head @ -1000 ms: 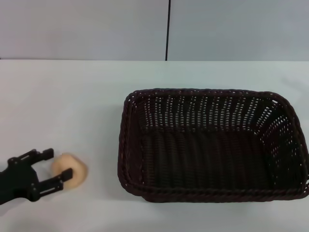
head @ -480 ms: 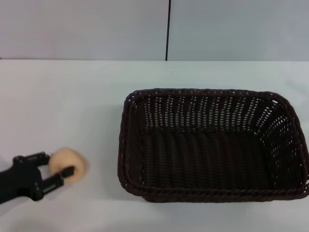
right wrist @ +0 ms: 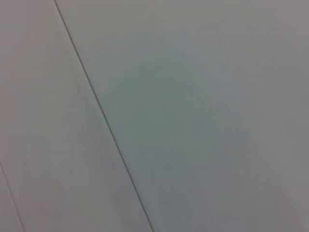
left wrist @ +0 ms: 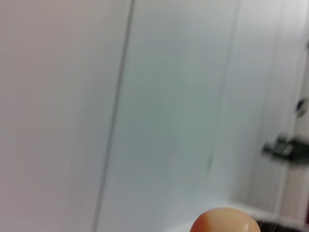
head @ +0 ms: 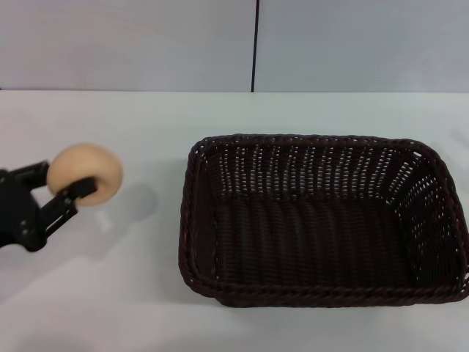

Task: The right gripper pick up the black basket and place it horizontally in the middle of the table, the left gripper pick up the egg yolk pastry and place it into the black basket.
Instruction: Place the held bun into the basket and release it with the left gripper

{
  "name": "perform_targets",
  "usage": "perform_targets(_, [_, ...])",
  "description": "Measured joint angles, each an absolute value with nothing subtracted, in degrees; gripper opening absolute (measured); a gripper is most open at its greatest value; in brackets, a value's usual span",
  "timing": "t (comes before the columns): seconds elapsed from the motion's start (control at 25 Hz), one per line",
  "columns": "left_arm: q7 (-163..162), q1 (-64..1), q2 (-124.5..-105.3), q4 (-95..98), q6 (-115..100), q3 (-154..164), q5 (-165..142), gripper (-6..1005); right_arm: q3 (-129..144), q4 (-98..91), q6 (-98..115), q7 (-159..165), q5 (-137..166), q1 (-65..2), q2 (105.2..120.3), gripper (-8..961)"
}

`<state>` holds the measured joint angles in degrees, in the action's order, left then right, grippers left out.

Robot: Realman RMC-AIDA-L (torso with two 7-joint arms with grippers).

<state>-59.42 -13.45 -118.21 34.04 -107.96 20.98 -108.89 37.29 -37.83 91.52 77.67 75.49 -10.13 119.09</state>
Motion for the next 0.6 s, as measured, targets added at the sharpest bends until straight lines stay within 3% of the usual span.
perform_targets(0.24, [-59.07,-15.28,-118.64,32.66,-110.56,21.25,-107.15,272,37.18,-34.51,91.44,75.78,75.49,-10.36,119.00,661])
perform_targets(0.32, [-55.30,-20.75,-118.93,23.76,-110.43,25.12,-106.38,257,37.17,-34.35,91.44,75.77,75.49,-10.26,119.00,661])
perform_targets(0.6, [-51.11,-25.34,-119.04,15.40,-104.73,30.83,-106.35,262,36.91,-32.53,91.44,75.22,75.76,-9.81,119.00,662])
